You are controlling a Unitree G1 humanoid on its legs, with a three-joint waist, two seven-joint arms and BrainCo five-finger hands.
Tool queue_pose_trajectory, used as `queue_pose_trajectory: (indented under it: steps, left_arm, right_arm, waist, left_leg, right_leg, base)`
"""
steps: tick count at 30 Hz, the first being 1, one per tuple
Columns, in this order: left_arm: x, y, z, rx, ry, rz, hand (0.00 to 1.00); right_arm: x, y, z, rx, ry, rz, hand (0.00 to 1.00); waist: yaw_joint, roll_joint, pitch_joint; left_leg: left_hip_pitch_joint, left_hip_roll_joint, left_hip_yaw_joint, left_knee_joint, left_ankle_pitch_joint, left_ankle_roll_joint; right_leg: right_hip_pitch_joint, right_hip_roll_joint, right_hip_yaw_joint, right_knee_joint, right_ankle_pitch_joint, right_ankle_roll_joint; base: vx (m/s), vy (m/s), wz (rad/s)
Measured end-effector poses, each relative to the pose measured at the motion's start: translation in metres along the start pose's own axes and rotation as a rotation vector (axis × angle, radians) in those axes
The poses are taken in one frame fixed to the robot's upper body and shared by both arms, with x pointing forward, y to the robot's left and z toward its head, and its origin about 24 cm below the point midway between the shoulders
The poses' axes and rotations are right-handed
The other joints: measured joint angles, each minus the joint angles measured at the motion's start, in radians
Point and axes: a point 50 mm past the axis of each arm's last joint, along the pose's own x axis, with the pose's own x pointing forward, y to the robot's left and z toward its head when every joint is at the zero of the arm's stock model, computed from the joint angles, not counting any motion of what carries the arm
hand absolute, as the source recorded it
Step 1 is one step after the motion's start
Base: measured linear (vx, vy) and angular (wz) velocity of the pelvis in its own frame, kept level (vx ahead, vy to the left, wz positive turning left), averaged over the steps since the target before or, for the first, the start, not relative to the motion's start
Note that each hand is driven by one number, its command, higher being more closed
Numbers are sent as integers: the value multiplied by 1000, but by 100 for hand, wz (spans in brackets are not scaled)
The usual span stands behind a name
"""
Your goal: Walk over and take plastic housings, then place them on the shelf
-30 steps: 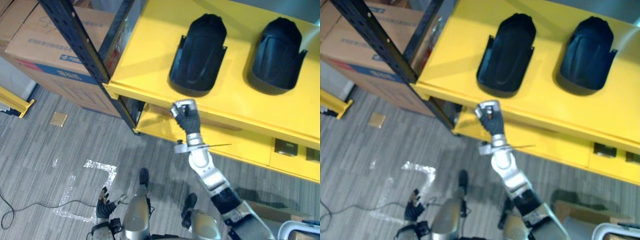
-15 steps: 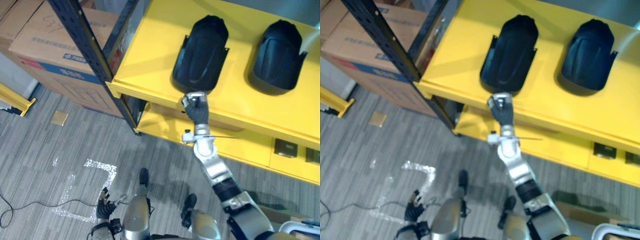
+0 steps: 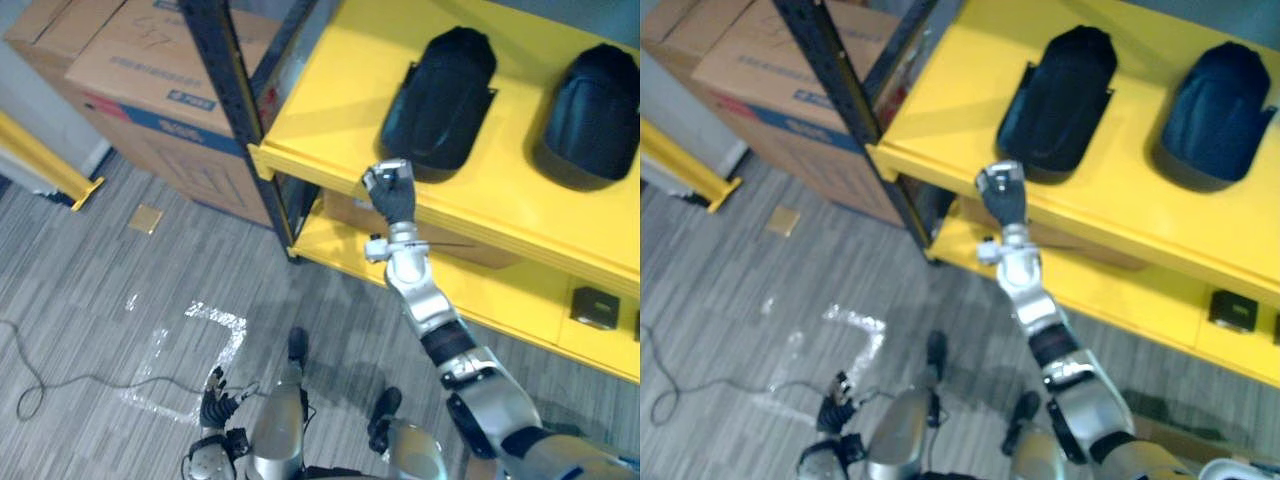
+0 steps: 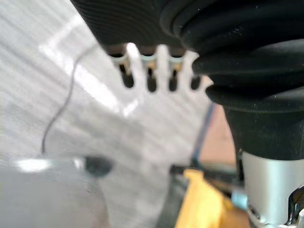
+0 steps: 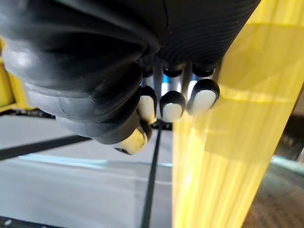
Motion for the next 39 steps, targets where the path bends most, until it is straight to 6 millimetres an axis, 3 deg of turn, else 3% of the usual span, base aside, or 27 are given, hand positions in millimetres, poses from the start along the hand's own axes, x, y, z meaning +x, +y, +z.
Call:
queue_pose_trajectory:
  steps: [4, 12, 17, 18, 20, 22, 25, 27, 32, 36, 37, 39]
  left_arm:
    - [0, -5, 1, -32, -3, -6, 0]
    - [0, -6, 0, -39, 5, -18, 0]
    - [0, -7, 1, -40, 1, -24, 0]
    - [-1, -7, 1, -40, -2, -25, 0]
    - [-1, -7, 1, -43, -9, -23, 0]
    - [-1, -8, 1, -50, -10, -11, 0]
    - [-1, -9, 1, -55, -10, 0, 0]
    - [-2, -10, 0, -58, -7, -2, 0]
    - [-2, -9, 1, -71, -17, 7, 0]
    - [-2, -9, 2, -75, -26, 9, 0]
    - [-2, -9, 2, -75, -26, 9, 0]
    - [-2, -9, 2, -76, -28, 11, 0]
  right_arm:
    - [11, -1, 5, -4, -16, -19, 100]
    - [25, -33, 11, -42, -27, -156, 100]
    - [25, -35, 18, -33, -58, -160, 100]
    - [25, -33, 28, -7, -106, -156, 100]
    - [17, -30, 53, 61, -218, -144, 100]
    - [-6, -28, 76, 121, -329, -99, 100]
    - [-18, -21, 86, 146, -365, -29, 100]
    - [-21, -21, 87, 149, -359, 0, 100]
    - [-25, -17, 80, 139, -311, 61, 100]
    - [-28, -16, 77, 141, -279, 12, 100]
    - [-28, -18, 76, 140, -271, -12, 0]
    - [-27, -23, 76, 140, -271, -46, 0]
  waist:
    - [21, 3, 2]
    - [18, 9, 6]
    - [17, 10, 6]
    - [18, 9, 6]
    - [18, 7, 8]
    - [2, 2, 11]
    - [-28, -16, 21]
    - [-45, -20, 24]
    - [-40, -26, 27]
    - [-39, -29, 28]
    - [-39, -29, 28]
    - [-38, -30, 28]
  left_leg:
    - [11, -15, 5, -51, 33, 2]
    - [35, -1, 9, -98, 64, -10]
    - [40, 21, 13, -98, 65, -10]
    - [40, 27, 18, -98, 67, -7]
    - [41, 35, 31, -98, 68, -8]
    - [53, 40, 43, -98, 65, -11]
    - [64, 44, 67, -98, 62, -15]
    - [62, 48, 70, -99, 61, -16]
    - [69, 64, 87, -99, 56, -23]
    - [68, 66, 88, -99, 56, -23]
    - [66, 65, 89, -99, 56, -23]
    - [58, 64, 88, -99, 56, -23]
  right_leg:
    - [1, -6, -2, -29, 31, 1]
    - [-3, 9, 2, -19, 30, 0]
    - [-4, 26, 8, -18, 28, -3]
    - [-8, 30, 10, -16, 28, -3]
    - [-18, 35, 27, -12, 27, -4]
    - [-17, 42, 42, -9, 24, -7]
    - [-28, 44, 67, 1, 18, -9]
    - [-34, 47, 71, 4, 15, -14]
    - [-36, 60, 87, 4, 13, -18]
    - [-38, 60, 88, 3, 13, -17]
    - [-41, 60, 88, 4, 14, -16]
    - [-48, 61, 89, 4, 16, -14]
  base:
    - [3, 43, 7]
    - [11, -35, -2]
    - [51, -87, -5]
    - [46, -61, -8]
    - [57, -75, -18]
    - [74, -81, -21]
    - [39, -45, -24]
    - [-1, -28, -16]
    - [-6, -34, -9]
    - [0, 0, 0]
    - [0, 0, 0]
    - [17, -5, 0]
